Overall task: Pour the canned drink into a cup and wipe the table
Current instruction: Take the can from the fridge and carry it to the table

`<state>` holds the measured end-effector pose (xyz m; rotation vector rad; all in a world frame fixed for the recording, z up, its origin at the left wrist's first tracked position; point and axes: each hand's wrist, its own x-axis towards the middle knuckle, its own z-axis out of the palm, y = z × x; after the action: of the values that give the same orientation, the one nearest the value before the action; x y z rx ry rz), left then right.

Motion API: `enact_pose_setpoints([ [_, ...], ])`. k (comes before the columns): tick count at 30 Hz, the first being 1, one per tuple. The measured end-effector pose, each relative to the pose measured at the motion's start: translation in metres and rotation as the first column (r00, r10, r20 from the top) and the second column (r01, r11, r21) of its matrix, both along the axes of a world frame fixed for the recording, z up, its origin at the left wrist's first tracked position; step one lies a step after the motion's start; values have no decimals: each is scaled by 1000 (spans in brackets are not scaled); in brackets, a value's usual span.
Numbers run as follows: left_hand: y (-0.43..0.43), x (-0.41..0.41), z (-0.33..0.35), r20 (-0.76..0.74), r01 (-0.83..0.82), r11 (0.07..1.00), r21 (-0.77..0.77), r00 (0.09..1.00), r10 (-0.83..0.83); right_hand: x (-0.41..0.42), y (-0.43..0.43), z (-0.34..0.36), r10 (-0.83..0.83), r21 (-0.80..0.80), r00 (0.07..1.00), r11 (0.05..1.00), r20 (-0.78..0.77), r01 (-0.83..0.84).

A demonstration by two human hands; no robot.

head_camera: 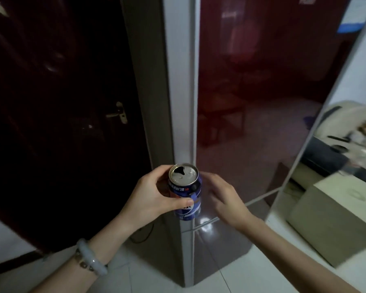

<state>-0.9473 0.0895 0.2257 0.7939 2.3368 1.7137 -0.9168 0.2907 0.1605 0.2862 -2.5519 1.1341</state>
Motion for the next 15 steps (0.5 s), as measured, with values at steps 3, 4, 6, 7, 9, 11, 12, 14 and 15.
enact_pose_setpoints([
  [3, 23, 0, -6, 12, 114, 993, -15, 993, -114, 34, 13, 2, -2, -429, 945, 891, 328, 151],
  [4, 32, 2, -8, 15, 148, 989, -17, 989, -148, 46, 19, 1, 14, -531, 915, 818, 404, 222],
  [6, 52, 9, -11, 17, 209, 978, -20, 978, -208, 70, 33, 3, 34, -629, 861, 698, 507, 343],
  [7, 61, 14, -13, 19, 239, 971, -18, 971, -238, 82, 39, 5, 42, -641, 841, 668, 539, 378],
  [9, 81, 25, -14, 37, 315, 949, -14, 948, -315, 110, 52, 11, 54, -659, 817, 623, 573, 422],
  [11, 101, 39, -15, 52, 393, 920, -7, 919, -392, 139, 62, 15, 44, -685, 807, 557, 589, 470],
  [12, 111, 48, -15, 60, 428, 904, -1, 902, -427, 155, 67, 17, 29, -696, 802, 517, 596, 498],
  [14, 132, 68, -14, 71, 494, 869, 20, 866, -494, 185, 76, 20, -23, -712, 794, 429, 607, 556],
  [15, 143, 79, -14, 74, 526, 850, 25, 847, -527, 201, 81, 20, -50, -715, 788, 388, 614, 581],
])
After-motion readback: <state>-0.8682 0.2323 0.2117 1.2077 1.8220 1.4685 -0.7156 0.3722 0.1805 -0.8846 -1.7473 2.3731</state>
